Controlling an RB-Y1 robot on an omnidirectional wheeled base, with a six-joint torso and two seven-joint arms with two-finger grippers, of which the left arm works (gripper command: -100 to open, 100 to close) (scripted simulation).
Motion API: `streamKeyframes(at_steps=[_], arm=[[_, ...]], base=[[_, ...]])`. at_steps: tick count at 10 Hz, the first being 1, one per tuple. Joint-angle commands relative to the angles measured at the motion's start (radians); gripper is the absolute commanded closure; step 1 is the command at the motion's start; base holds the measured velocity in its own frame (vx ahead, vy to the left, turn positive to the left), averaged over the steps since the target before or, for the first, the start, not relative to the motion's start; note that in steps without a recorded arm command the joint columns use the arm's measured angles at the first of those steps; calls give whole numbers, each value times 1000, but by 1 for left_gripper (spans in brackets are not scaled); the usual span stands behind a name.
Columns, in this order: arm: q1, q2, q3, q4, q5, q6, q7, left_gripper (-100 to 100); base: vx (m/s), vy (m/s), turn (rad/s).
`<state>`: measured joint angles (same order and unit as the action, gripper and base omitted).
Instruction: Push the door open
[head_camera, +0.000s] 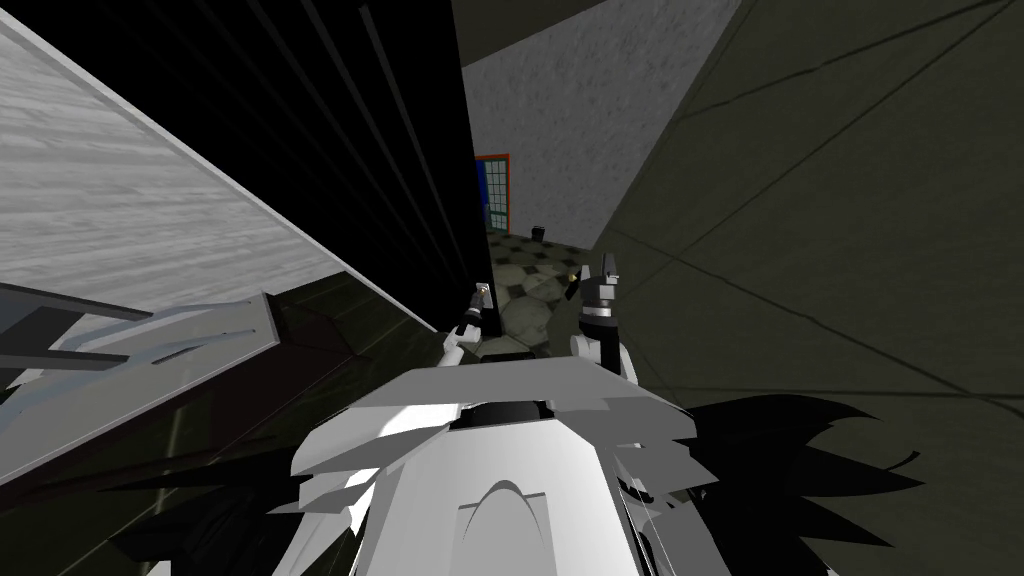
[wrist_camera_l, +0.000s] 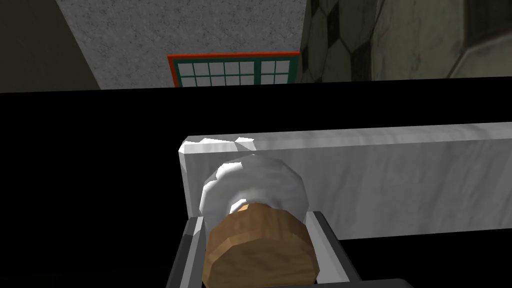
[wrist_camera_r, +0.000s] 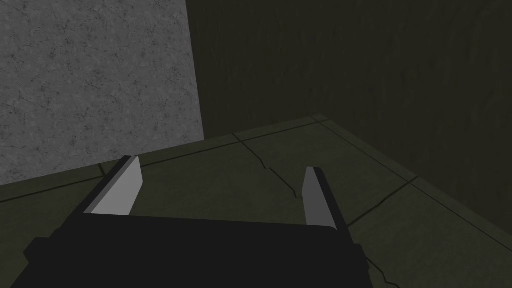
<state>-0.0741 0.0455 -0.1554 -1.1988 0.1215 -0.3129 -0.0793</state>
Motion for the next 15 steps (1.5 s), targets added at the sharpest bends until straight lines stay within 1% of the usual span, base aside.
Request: streamKeyframes(at_steps=[1, 4, 5, 6, 7, 10, 12, 14, 15], arm=[[-17, 7, 1, 22, -1, -6, 2, 100], [-43, 16, 1, 56, -1, -15, 4, 100], [-58, 19, 2, 76, -2, -20, 5, 100], [-49, 21, -12, 66, 1, -16, 10, -100], [-49, 21, -12, 66, 1, -16, 10, -100], [-45, 18, -22, 51, 3, -5, 12, -100], [-42, 8, -30, 37, 5, 4, 13, -100], [-39, -8, -38, 25, 7, 13, 15, -100], [-39, -2, -36, 25, 7, 13, 14, -100]], base=[[96, -2, 171], [182, 2, 168], [210, 24, 262], [-39, 2, 72], [-165, -8, -31], [-207, -11, 8], [-263, -41, 17], [-221, -26, 15], [-89, -5, -2]])
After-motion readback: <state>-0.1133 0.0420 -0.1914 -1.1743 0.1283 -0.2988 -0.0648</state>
